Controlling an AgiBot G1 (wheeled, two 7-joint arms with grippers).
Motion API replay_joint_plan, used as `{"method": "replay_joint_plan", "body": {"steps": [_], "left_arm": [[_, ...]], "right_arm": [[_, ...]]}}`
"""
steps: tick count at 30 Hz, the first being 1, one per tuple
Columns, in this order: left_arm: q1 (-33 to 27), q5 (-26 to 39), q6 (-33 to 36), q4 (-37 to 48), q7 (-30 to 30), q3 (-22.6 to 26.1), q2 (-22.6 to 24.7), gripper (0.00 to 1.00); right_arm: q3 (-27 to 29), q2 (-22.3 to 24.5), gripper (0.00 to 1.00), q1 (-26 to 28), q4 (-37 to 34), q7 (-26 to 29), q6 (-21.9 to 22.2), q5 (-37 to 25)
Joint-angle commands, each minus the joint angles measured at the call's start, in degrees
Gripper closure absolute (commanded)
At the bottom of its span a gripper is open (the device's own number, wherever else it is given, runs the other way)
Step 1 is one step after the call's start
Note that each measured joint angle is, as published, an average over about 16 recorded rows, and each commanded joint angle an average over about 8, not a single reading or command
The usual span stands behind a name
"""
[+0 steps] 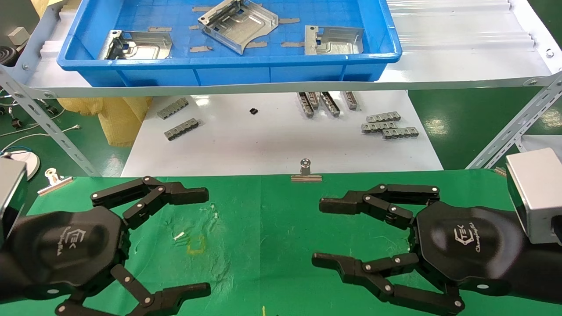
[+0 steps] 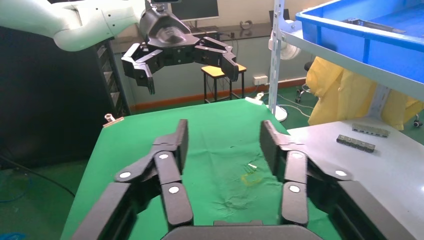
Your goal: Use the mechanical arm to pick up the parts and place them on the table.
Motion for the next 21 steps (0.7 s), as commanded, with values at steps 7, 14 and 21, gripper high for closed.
{"method": "replay_joint_plan", "body": {"steps": [7,14,21], "left_arm": [[0.0,0.0,0.0,0.0,0.0,0.0,0.0,0.0],[0.0,0.0,0.0,0.0,0.0,0.0,0.0,0.0],[0.0,0.0,0.0,0.0,0.0,0.0,0.0,0.0]], "right_arm": [[0.0,0.0,1.0,0.0,0.0,0.0,0.0,0.0],[0.0,0.0,1.0,0.0,0.0,0.0,0.0,0.0],[0.0,0.0,1.0,0.0,0.0,0.0,0.0,0.0]]}}
